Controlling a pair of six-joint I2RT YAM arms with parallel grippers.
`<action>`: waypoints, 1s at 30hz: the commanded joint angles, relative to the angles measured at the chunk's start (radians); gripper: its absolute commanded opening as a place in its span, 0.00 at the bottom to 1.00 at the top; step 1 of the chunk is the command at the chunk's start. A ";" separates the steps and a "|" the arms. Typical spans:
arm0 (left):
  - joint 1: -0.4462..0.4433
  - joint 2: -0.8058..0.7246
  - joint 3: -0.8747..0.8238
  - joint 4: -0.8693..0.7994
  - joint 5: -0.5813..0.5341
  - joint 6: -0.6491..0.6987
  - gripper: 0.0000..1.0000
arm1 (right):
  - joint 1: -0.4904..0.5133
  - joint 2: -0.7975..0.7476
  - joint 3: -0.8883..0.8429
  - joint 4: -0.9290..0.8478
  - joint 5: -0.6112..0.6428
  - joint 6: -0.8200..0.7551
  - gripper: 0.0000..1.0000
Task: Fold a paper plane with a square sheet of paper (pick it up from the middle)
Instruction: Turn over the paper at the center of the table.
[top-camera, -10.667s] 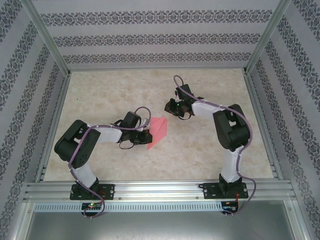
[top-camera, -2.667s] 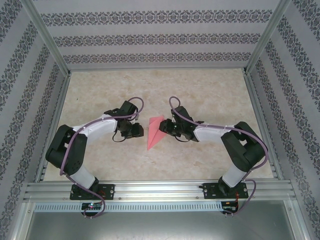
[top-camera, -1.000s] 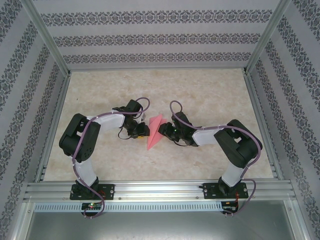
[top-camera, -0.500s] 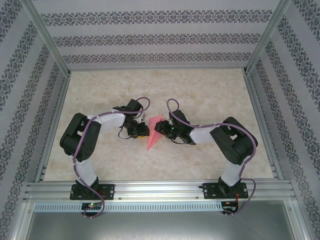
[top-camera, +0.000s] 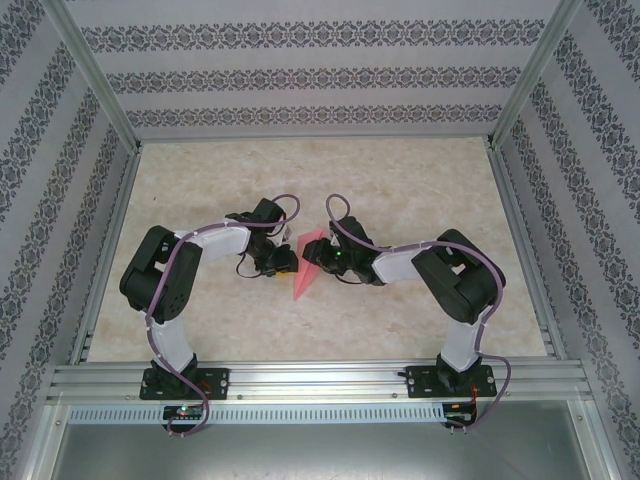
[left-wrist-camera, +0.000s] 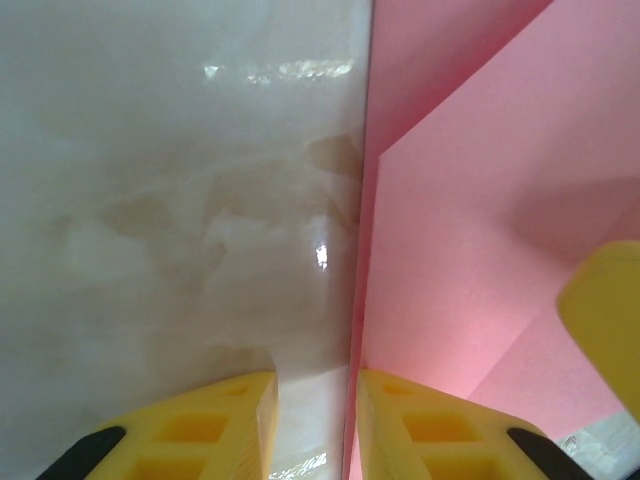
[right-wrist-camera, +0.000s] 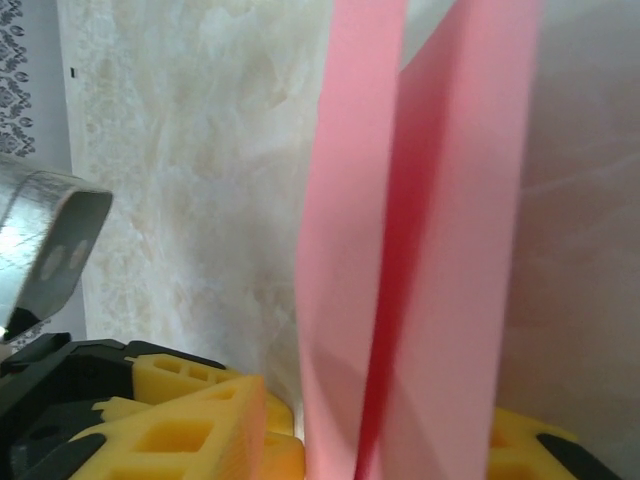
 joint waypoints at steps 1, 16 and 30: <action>-0.005 0.039 0.005 0.035 -0.005 0.015 0.29 | 0.010 0.023 0.021 0.020 -0.015 -0.027 0.33; -0.005 -0.103 -0.041 0.053 -0.045 -0.022 0.32 | 0.012 -0.033 0.046 -0.067 -0.005 -0.067 0.11; -0.002 -0.501 -0.208 0.079 -0.386 -0.126 0.37 | 0.042 -0.363 0.289 -1.201 0.624 -0.349 0.09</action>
